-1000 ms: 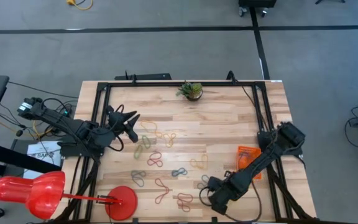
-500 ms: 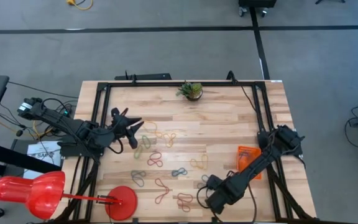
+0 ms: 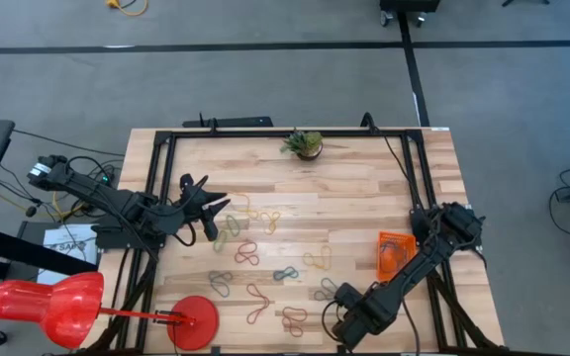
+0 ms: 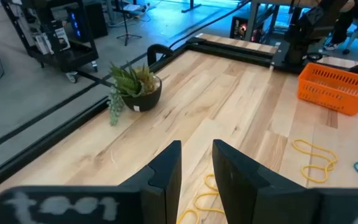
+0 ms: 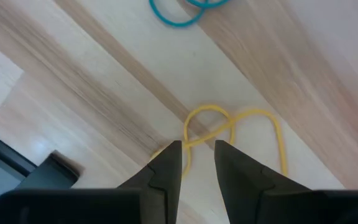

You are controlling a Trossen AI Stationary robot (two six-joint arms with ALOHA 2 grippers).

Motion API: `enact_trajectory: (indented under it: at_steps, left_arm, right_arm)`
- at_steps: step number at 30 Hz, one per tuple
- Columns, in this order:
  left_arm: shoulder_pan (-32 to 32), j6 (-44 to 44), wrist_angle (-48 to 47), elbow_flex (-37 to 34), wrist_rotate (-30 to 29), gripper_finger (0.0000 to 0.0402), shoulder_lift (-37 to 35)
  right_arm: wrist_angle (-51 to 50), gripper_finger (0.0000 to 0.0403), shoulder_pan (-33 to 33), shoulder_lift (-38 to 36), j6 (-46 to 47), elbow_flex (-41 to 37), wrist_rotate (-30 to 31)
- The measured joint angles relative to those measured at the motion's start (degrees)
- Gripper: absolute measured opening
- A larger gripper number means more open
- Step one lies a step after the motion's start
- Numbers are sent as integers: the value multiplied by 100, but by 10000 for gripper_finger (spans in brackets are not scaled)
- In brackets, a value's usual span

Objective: Pick and place rubber bands into bin
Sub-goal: Put the yellow rubber band into the orange basket

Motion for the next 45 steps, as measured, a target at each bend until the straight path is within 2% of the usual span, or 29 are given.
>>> enact_trajectory:
  at_steps: [5,11,15,18,22,28,33,35,40,42,45]
  left_arm:
    - [0,-50,-115,0,73,82,1]
    - [-2,-221,-162,0,371,82,2]
    - [-9,-293,-234,0,462,82,5]
    - [-25,-297,-240,0,470,82,47]
    - [-33,-299,-233,0,468,82,152]
    - [-40,-369,-220,0,540,82,338]
    - [-42,-389,-215,0,574,82,395]
    - [-42,-391,-211,0,586,82,390]
    - [-42,-393,-196,0,616,82,391]
    - [-42,-391,-152,0,640,82,391]
    - [-42,-366,-104,0,737,82,389]
  right_arm:
    - [101,90,12,159,60,-12,169]
    - [75,90,-4,538,275,28,-174]
    - [42,88,14,586,525,48,183]
    - [52,65,-49,542,547,39,430]
    - [-139,10,-190,579,381,318,588]
    - [-1937,3,-359,601,202,1641,1270]
    - [-3819,2,-212,612,201,2960,1457]
    - [-3946,2,-227,542,105,3187,1549]
    - [-3946,1,-179,139,244,3019,2015]
    - [-3951,1,-114,55,245,2717,1931]
    - [-3941,1,-122,-121,204,2294,1463]
